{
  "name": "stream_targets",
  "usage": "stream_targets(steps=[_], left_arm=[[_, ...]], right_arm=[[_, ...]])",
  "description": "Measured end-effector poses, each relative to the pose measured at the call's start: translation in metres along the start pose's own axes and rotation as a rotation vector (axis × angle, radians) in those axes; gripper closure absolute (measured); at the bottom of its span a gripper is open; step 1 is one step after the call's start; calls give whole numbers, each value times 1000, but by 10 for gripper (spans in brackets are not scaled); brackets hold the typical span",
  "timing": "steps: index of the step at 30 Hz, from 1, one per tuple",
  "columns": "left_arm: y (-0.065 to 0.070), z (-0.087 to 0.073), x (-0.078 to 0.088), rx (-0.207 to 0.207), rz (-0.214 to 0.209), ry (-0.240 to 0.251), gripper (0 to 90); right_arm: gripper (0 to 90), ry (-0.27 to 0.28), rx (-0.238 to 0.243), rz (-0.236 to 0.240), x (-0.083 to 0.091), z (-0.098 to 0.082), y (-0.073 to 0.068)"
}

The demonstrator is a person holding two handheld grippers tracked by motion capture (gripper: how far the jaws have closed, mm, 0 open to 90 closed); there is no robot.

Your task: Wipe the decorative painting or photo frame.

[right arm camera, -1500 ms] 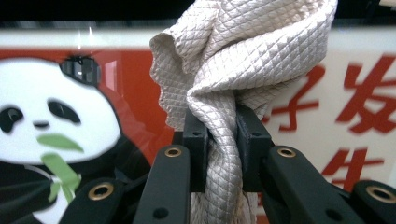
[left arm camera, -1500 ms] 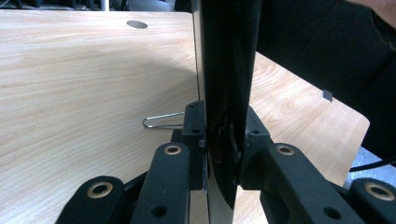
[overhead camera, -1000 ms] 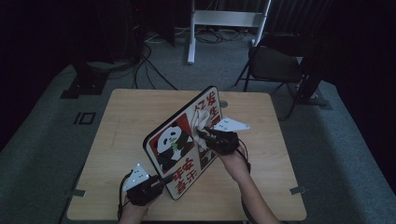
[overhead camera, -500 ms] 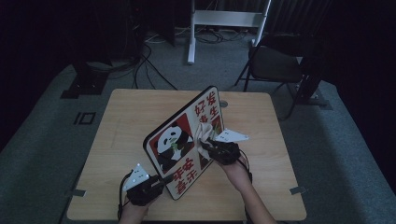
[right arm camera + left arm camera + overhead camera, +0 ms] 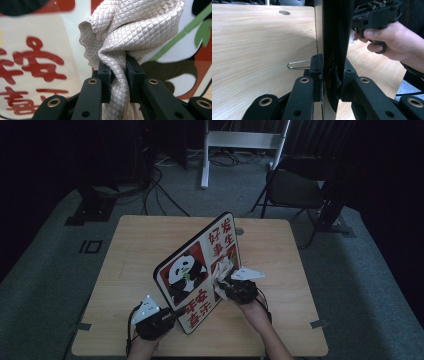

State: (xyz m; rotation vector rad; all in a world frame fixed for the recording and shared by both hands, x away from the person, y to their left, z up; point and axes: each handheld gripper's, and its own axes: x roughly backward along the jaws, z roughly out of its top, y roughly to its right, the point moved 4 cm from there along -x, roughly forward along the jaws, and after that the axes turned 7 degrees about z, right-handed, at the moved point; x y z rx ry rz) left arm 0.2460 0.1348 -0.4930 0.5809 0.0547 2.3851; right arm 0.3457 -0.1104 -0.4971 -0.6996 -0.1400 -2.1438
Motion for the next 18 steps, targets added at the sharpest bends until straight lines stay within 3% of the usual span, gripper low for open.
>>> stream_targets(steps=[18], left_arm=[[0,0,0,2,-3,-2,782]], right_arm=[[767,-78,-43,3,-12,-39,4]])
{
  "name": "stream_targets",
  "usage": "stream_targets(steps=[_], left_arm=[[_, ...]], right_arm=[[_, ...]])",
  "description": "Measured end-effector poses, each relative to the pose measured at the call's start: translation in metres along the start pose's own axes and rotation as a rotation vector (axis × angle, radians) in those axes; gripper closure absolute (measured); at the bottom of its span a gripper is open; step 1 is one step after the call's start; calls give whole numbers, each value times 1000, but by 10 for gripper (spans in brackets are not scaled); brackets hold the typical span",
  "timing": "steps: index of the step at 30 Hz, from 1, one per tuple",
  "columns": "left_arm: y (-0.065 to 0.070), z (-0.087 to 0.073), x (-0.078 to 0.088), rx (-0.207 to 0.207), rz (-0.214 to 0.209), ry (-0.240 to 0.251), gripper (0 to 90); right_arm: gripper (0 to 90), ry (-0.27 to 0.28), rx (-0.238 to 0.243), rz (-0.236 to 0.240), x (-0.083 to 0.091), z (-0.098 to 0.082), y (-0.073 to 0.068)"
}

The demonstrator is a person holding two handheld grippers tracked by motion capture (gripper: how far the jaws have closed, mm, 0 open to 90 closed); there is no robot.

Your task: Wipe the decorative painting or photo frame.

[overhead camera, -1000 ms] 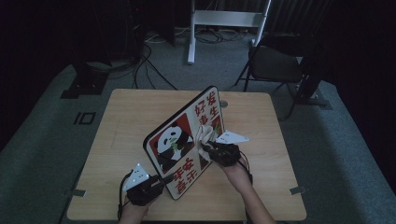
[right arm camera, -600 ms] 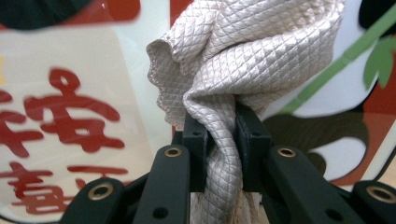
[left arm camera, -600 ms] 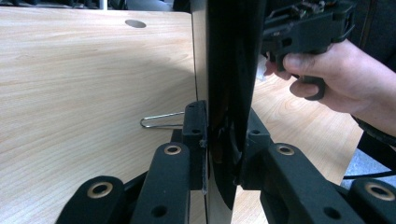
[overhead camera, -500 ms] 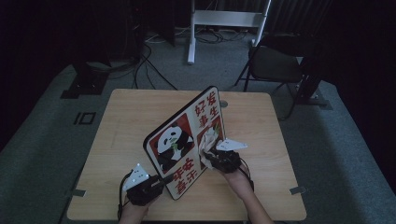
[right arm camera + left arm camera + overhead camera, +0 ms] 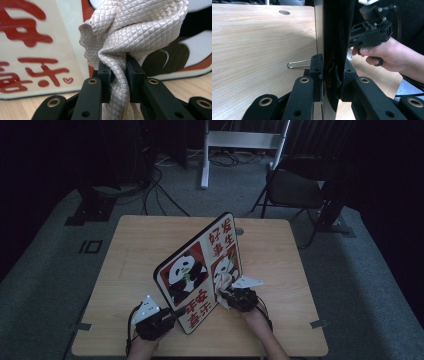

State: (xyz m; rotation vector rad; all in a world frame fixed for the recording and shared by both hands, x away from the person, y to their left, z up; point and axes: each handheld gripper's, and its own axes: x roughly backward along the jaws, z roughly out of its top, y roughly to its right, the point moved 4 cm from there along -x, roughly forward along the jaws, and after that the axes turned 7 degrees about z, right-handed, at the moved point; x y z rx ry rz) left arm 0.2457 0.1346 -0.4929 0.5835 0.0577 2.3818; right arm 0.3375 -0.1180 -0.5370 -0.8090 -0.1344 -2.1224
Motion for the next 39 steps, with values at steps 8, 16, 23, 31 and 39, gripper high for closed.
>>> stream_targets(steps=[8,16,23,31,39], left_arm=[[0,0,0,0,0,-1,781],[0,0,0,0,0,-1,782],[-1,0,0,1,0,-3,783],[-1,0,0,8,-5,-2,782],[-1,0,0,5,-2,-2,785]], right_arm=[[767,-52,-16,-6,-8,-17,4],[768,-76,-21,-5,-9,-21,6],[768,-15,-13,2,6,-4,1],[768,129,32,10,39,45,-11],[768,239,84,11,63,95,-22]])
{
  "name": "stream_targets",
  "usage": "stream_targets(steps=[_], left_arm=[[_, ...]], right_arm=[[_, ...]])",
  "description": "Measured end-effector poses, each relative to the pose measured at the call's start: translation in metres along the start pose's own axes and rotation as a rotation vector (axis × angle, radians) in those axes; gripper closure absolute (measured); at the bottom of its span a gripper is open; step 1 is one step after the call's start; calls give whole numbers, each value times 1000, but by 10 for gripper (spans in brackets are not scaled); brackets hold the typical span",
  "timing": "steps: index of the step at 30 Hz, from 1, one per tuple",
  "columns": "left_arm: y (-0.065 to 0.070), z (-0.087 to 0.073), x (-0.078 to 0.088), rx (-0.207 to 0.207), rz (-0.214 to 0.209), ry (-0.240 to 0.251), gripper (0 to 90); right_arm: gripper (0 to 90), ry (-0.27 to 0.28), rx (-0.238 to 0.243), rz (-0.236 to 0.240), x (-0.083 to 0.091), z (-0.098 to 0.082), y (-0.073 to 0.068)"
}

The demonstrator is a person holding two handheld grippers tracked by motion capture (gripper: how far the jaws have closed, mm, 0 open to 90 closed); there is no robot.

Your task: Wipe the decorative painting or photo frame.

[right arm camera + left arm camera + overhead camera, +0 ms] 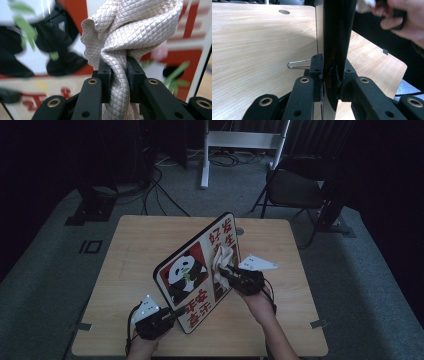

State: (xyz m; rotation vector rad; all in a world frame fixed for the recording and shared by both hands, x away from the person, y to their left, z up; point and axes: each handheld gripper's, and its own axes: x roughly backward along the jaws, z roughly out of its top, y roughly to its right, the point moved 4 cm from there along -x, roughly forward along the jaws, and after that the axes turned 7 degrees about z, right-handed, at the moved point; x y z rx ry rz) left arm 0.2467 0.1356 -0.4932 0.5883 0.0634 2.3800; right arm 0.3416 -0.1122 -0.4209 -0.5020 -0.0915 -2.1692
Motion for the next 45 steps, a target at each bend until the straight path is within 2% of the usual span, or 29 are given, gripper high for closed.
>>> stream_targets(steps=[7,12,16,20,25,30,45], left_arm=[[0,0,0,1,1,1,785],[0,0,0,0,1,0,785],[0,0,0,-4,1,-2,785],[0,0,0,-4,-1,0,784],[1,0,1,-18,8,-4,783],[1,0,0,-11,6,-1,783],[1,1,-1,-5,5,-2,782]], right_arm=[[768,82,38,10,8,41,-9],[768,119,73,27,7,67,-19],[768,140,93,44,3,83,-27],[767,134,118,46,-6,93,-35],[767,112,120,47,-18,89,-35],[767,104,108,46,-20,77,-32],[768,33,56,41,-25,29,-24]])
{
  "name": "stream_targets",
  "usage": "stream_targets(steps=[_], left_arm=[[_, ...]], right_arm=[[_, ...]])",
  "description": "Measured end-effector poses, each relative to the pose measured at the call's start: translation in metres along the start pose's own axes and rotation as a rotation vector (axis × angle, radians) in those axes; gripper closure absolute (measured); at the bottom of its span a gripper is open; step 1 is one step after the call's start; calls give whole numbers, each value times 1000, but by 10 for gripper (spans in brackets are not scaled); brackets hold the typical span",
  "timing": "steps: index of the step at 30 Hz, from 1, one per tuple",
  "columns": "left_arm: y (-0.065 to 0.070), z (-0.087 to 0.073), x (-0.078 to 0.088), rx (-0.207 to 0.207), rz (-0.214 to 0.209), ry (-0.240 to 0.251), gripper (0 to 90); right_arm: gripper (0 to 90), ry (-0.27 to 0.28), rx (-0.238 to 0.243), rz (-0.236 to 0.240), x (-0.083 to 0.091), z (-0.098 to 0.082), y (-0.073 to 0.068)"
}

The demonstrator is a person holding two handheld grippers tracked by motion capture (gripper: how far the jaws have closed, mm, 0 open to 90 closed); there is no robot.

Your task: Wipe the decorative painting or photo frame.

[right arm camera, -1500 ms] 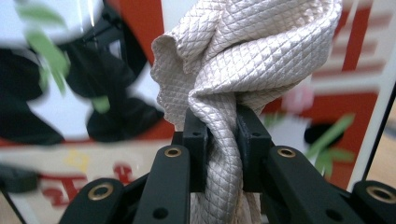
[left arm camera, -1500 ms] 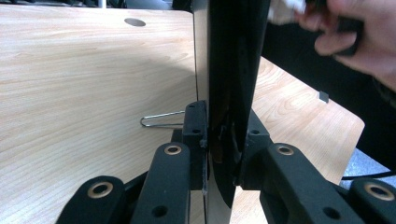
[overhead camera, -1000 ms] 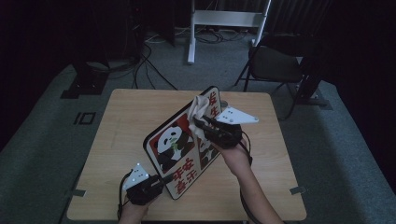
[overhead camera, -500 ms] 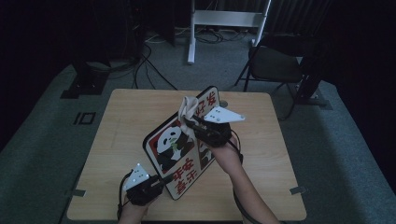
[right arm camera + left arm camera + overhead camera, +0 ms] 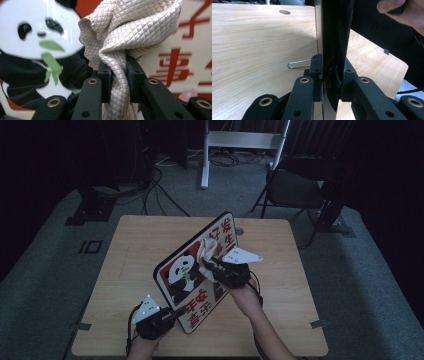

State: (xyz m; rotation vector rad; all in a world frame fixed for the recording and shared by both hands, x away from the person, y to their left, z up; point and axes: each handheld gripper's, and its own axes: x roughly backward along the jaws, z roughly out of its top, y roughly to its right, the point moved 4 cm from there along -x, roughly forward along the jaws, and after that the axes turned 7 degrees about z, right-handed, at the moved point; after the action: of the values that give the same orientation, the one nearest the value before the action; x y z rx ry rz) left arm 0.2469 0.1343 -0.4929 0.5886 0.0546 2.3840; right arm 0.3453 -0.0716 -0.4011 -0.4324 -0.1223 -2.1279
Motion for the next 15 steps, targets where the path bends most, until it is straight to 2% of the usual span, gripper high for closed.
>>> stream_targets(steps=[5,15], left_arm=[[0,0,0,-4,3,-1,782],[-1,1,-2,4,-3,-1,782]], right_arm=[[768,-29,-5,-9,-1,-17,1],[767,-84,-48,-20,-3,-51,7]])
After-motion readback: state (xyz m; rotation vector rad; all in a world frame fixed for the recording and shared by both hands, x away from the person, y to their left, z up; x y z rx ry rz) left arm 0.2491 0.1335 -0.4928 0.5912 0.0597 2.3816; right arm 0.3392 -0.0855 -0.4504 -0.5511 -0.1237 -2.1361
